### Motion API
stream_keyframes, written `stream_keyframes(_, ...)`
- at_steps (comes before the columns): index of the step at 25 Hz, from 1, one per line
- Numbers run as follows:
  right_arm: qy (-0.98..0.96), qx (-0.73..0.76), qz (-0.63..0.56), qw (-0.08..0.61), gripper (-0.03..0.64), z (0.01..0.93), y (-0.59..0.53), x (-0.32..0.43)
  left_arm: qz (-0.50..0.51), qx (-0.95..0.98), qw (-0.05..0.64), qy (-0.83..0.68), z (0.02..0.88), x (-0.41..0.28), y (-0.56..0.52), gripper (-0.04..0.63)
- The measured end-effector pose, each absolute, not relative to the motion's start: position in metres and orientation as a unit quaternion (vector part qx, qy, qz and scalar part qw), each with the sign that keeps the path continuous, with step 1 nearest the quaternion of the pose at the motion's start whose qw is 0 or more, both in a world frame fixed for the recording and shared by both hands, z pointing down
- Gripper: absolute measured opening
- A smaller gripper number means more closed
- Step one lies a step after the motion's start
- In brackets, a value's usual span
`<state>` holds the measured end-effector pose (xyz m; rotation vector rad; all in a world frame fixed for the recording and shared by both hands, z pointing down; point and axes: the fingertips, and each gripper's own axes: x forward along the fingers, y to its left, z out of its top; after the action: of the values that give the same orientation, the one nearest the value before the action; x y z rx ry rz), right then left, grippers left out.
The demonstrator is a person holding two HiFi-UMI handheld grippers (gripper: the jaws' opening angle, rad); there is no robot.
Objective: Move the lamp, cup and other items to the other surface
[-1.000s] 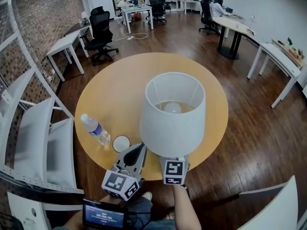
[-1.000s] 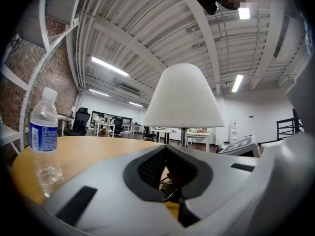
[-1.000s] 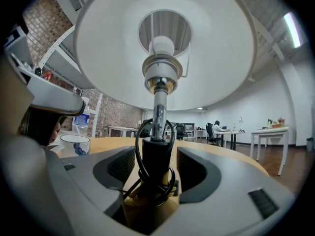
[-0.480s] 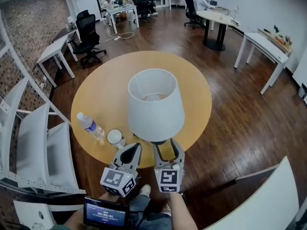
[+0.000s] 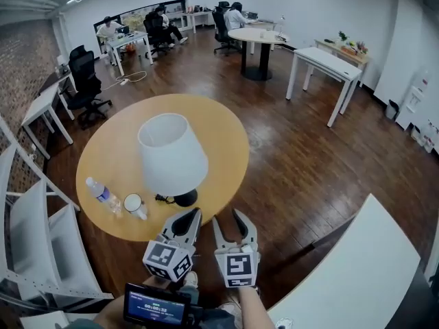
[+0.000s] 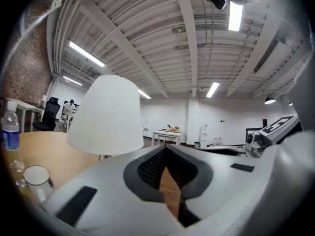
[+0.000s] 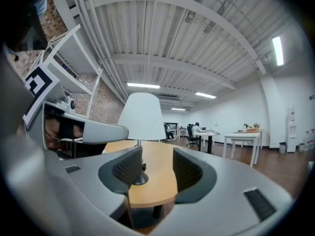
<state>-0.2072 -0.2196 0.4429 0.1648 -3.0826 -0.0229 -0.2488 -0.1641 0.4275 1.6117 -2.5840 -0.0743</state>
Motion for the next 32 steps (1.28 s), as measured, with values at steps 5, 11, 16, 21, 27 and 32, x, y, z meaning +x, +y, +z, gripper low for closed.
stream_keyframes(5, -0.994, 0.101, -0.013, 0.034, 0.108, 0.419, -0.259, -0.146, -0.026, 0.597, 0.040, -0.801, 0.410, -0.189, -0.217, 0.006)
stream_keyframes(11, -0.987, 0.158, -0.008, 0.029, 0.028, 0.398, -0.284, -0.092, -0.022, 0.670, 0.041, -0.741, 0.392, -0.134, -0.256, 0.006)
stream_keyframes(16, -0.977, 0.213, 0.000, 0.000, 0.000, 0.378, -0.291, -0.060, -0.023, 0.714, 0.037, -0.699, 0.380, -0.107, -0.269, 0.006)
stream_keyframes(21, -0.966, 0.257, -0.004, -0.015, 0.000, 0.361, -0.281, -0.045, -0.025, 0.749, 0.038, -0.661, 0.369, -0.091, -0.263, 0.006)
stream_keyframes(27, -0.954, 0.297, -0.015, -0.021, 0.000, 0.350, -0.259, -0.037, -0.029, 0.774, 0.029, -0.632, 0.360, -0.086, -0.247, 0.006)
stream_keyframes(32, -0.948, 0.316, -0.028, -0.018, 0.000, 0.349, -0.244, -0.033, -0.036, 0.786, 0.030, -0.616, 0.355, -0.081, -0.236, 0.006)
